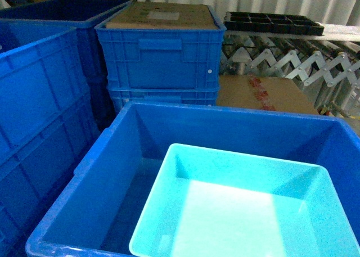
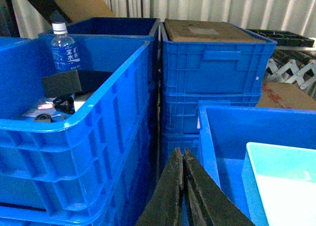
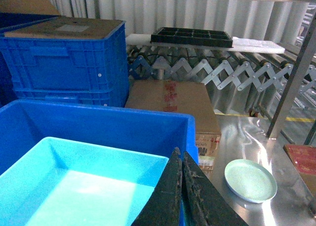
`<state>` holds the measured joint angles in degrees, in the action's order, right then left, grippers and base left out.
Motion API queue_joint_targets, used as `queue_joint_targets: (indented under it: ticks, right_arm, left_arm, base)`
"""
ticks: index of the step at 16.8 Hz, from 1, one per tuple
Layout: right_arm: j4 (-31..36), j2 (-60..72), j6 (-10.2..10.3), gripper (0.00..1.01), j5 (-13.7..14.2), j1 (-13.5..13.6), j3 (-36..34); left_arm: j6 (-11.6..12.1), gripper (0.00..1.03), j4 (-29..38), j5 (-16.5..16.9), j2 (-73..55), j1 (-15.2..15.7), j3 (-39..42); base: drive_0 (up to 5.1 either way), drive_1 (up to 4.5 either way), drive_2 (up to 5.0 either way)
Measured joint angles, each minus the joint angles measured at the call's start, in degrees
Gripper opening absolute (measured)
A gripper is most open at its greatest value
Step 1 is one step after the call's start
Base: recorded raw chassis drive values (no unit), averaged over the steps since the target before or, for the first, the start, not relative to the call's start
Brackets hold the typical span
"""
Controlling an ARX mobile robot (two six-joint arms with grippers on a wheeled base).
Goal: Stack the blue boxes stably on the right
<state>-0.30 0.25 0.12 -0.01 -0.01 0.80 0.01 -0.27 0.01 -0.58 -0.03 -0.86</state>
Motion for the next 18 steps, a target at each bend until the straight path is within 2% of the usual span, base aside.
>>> queue_joint_targets:
  ticks: [5,12,13,14,18]
  right_arm:
    - [0.02,0.0,0.0,0.02,0.02,0.0,0.0]
    - [0.02,0.0,-0.02,0.92,0.02,0.0,0.0]
    - [0.02,0.0,0.0,1.0,0.02,0.0,0.0]
    - [0.02,0.0,0.0,0.97,0.02,0.0,0.0]
    - [0.02,0.0,0.0,0.98,0.02,0.0,0.0]
  left_arm:
    - [-0.02,0.02,0.02,-0.04,0.0,0.0,0.0]
    - [0.0,0.91,0.02,-0.04,0.0,0.0,0.0]
    - [0.02,1.0,0.02,-0.04,0.0,0.0,0.0]
    - [0.0,0.97,0.02,-0.04,0.0,0.0,0.0]
    - [0.0,0.98,0.02,-0.04,0.0,0.0,0.0]
  base:
    - [0.0,0.0,0.0]
    - [0.0,0.0,0.0]
    - [0.0,0.0,0.0]
    - [0.0,0.0,0.0]
    - [0.0,0.0,0.0]
